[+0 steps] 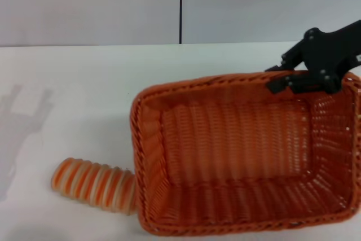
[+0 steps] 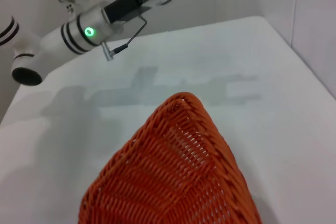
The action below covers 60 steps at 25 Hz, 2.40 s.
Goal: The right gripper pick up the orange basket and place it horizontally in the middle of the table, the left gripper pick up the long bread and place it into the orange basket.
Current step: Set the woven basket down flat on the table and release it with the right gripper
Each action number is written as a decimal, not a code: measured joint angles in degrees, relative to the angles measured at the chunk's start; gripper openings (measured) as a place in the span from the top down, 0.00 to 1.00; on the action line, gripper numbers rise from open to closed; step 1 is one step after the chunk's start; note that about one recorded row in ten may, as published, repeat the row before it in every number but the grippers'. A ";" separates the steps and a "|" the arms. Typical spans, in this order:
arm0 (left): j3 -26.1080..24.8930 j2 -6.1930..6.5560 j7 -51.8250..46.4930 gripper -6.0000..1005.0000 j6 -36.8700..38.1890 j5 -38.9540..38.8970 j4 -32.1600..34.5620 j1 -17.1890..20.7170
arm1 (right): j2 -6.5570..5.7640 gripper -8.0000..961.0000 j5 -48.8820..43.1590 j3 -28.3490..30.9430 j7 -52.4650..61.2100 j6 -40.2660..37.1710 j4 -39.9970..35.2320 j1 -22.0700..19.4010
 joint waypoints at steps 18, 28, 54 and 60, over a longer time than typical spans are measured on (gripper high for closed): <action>0.27 0.02 -0.09 0.18 -0.55 0.09 -0.14 0.03 | 4.39 0.83 4.46 2.03 -9.43 -5.45 -9.30 3.43; 0.37 0.02 -0.03 0.18 -0.62 0.08 -0.25 0.03 | 2.89 0.82 5.41 4.53 -7.36 0.06 -4.24 -2.10; 0.46 -0.05 -0.41 0.18 -1.13 0.08 -0.40 -0.50 | 1.40 0.81 4.51 4.64 -4.91 1.35 -4.33 -5.14; 0.46 -0.01 -0.51 0.18 -1.11 0.08 -0.38 -1.05 | 1.56 0.79 4.52 4.83 -3.53 -0.73 -4.41 -5.13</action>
